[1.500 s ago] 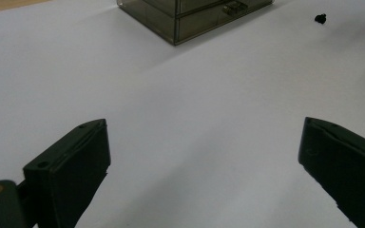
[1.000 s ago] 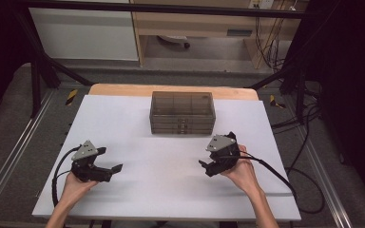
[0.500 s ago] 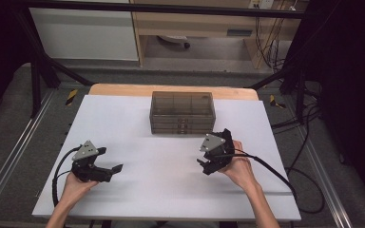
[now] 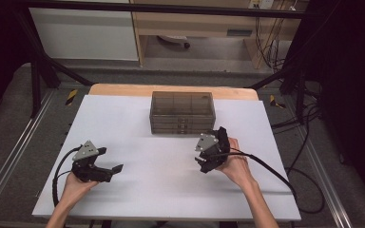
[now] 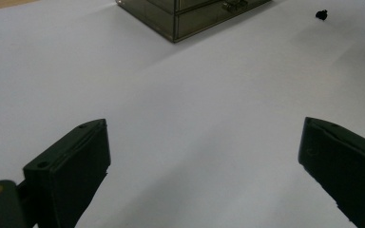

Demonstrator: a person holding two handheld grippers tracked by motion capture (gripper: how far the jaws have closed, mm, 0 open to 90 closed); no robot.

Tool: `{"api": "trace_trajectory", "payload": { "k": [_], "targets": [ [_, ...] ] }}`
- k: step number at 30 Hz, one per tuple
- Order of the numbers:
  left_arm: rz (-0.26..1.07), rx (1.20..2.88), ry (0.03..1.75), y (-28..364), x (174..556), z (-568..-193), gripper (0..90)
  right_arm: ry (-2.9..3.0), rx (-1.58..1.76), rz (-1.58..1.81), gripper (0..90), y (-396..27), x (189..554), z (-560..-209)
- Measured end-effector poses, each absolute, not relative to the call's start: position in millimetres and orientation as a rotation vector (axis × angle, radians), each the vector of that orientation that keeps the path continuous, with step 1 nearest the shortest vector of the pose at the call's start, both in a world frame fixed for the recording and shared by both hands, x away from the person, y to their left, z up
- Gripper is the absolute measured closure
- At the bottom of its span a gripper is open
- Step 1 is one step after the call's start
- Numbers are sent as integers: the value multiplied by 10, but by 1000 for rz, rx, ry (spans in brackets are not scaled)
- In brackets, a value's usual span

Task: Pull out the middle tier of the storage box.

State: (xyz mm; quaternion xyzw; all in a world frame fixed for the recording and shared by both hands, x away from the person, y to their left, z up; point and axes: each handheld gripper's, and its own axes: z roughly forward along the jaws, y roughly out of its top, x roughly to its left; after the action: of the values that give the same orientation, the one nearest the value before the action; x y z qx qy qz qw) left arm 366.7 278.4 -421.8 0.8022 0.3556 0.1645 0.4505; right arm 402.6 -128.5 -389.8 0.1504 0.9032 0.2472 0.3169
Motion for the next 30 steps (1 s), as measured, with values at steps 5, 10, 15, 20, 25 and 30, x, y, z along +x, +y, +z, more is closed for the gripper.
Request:
{"api": "trace_trajectory", "payload": {
  "k": [5, 10, 15, 20, 25, 30],
  "targets": [
    [439, 1985, 851, 2790, 3690, -4218, 27, 2356, 344, 619, 12, -1210, 4032, -3916],
    [438, 1985, 855, 2793, 3690, -4220, 27, 2355, 312, 603, 13, -1140, 4064, -3944],
    [408, 1987, 879, 2784, 3668, -4222, 27, 2356, 282, 586, 19, -1075, 4098, -3974],
    [408, 1988, 880, 2785, 3670, -4224, 27, 2347, 259, 587, 33, -1024, 4143, -3999],
    [410, 1990, 880, 2785, 3670, -4224, 27, 2338, 244, 567, 47, -994, 4198, -4029],
    [410, 1989, 881, 2788, 3669, -4223, 27, 2322, 214, 545, 70, -943, 4238, -4075]
  ]
}}
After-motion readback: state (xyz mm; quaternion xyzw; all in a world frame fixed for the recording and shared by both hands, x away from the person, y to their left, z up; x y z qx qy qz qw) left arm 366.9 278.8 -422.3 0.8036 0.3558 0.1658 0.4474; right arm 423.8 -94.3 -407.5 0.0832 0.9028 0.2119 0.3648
